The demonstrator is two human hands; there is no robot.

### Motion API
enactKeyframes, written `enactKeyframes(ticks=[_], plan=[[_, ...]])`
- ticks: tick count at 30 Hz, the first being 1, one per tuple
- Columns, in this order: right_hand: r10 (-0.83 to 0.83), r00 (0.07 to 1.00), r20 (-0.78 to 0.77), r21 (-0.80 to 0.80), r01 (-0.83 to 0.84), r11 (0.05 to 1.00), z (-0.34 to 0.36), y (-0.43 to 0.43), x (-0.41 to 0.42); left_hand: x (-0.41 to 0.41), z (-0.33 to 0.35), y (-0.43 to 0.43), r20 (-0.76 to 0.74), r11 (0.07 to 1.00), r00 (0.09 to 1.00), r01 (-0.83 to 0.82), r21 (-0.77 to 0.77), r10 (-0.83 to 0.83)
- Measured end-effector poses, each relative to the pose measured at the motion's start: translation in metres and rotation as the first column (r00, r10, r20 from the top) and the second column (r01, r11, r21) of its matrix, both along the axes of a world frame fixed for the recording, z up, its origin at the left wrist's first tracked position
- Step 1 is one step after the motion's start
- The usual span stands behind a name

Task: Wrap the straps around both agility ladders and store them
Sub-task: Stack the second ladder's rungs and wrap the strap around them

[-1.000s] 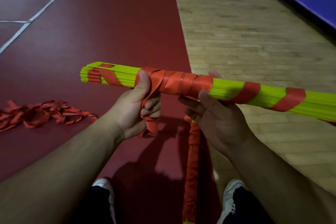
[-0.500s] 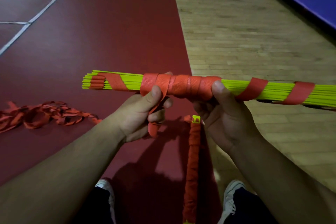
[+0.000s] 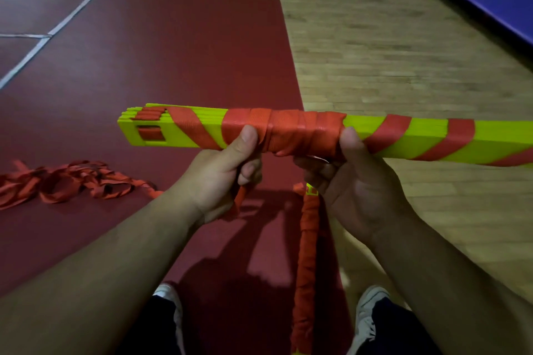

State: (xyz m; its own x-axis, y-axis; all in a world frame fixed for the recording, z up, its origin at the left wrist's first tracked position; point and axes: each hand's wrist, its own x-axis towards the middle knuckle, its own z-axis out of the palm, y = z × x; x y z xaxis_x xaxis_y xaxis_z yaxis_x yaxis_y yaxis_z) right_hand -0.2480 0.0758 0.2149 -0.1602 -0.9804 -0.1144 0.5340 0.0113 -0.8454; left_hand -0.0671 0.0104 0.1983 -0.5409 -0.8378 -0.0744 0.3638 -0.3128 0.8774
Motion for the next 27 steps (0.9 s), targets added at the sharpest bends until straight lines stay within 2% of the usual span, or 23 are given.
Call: enactKeyframes(ticks=[3, 7, 10, 13, 15, 17, 22, 27], plan=[[0.008, 0.997, -0.075, -0.075, -0.014, 0.997, 0.001, 0.0008, 0.0031, 0.0, 0.0052, -0.0026, -0.059, 0.992, 0.998, 0.005, 0.126, 0.003], [0.024, 0.978, -0.205, -0.119, -0.05, 0.992, -0.0009, 0.0015, 0.0026, 0.002, 0.0097, -0.0066, 0.008, 0.952, 1.0, -0.009, 0.307, 0.007], [0.032, 0.931, -0.363, -0.131, -0.085, 0.988, -0.0076, 0.0043, 0.0007, 0.0026, 0.0091, -0.007, 0.08, 0.948, 0.997, -0.04, 0.316, 0.015], [0.029, 0.966, -0.257, -0.065, -0.048, 0.997, -0.0062, 0.0043, 0.0055, -0.0006, 0.0088, -0.0036, 0.11, 0.952, 0.993, -0.061, 0.3, 0.029], [-0.005, 0.991, -0.132, -0.003, 0.004, 1.0, -0.0009, 0.0022, 0.0059, -0.003, 0.0086, -0.0015, 0.102, 0.963, 0.993, -0.088, 0.253, 0.064], [-0.032, 0.997, -0.071, 0.036, 0.034, 0.999, 0.0003, 0.0013, 0.0025, -0.005, 0.0079, -0.0001, 0.096, 0.974, 0.991, -0.108, 0.197, 0.091], [0.012, 0.998, -0.065, 0.044, -0.009, 0.999, -0.0032, 0.0008, -0.0007, -0.0039, 0.0085, 0.0012, 0.076, 0.98, 0.995, -0.075, 0.183, 0.062], [0.098, 0.992, -0.076, -0.088, -0.105, 0.991, -0.0045, 0.0024, -0.0016, -0.0017, 0.0104, -0.0001, 0.05, 0.971, 0.999, -0.001, 0.24, -0.012]])
